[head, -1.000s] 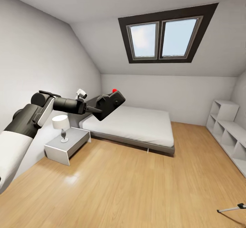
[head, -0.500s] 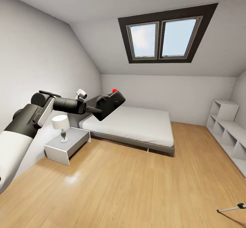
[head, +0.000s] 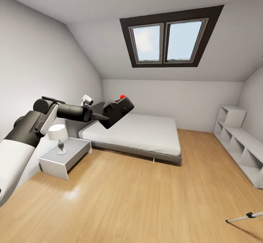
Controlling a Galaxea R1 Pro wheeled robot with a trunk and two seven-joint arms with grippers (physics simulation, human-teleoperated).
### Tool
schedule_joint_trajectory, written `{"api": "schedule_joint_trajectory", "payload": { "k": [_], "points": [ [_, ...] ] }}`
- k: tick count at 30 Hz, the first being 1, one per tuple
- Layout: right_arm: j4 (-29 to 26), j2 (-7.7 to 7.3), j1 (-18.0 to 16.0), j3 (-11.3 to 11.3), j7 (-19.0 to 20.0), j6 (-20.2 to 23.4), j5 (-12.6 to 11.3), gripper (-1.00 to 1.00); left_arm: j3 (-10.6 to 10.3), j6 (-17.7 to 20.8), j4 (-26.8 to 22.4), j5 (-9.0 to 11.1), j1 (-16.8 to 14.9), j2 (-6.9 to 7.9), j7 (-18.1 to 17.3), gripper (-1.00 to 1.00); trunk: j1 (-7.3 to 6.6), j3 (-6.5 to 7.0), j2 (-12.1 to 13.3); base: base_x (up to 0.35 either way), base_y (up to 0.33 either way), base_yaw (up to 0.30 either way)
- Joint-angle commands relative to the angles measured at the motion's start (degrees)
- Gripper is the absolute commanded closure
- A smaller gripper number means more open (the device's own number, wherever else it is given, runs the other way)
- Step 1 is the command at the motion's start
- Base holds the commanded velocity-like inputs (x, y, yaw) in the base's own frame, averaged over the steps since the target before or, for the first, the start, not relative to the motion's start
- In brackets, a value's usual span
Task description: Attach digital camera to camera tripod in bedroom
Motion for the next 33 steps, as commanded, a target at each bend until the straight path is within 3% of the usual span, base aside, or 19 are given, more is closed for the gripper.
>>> {"api": "schedule_joint_trajectory", "payload": {
  "k": [1, 24, 33],
  "points": [
    [0.24, 0.0, -0.09, -0.12, 0.04, -0.46, -0.27, -1.0, -0.12, 0.51, 0.02, 0.21, -0.04, 0.06, -0.14, 1.0, 0.05, -0.02, -0.03, 0.255, 0.0, -0.048],
    [0.24, 0.0, -0.09, -0.12, 0.03, -0.46, -0.27, -1.0, -0.12, 0.51, 0.02, 0.21, -0.04, 0.06, -0.14, 1.0, 0.05, -0.02, -0.03, 0.319, 0.0, -0.007],
    [0.26, 0.0, -0.09, -0.12, 0.04, -0.46, -0.27, -1.0, -0.12, 0.51, 0.03, 0.21, -0.04, 0.06, -0.14, 1.0, 0.05, -0.02, -0.03, 0.117, 0.0, -0.042]
  ]
}}
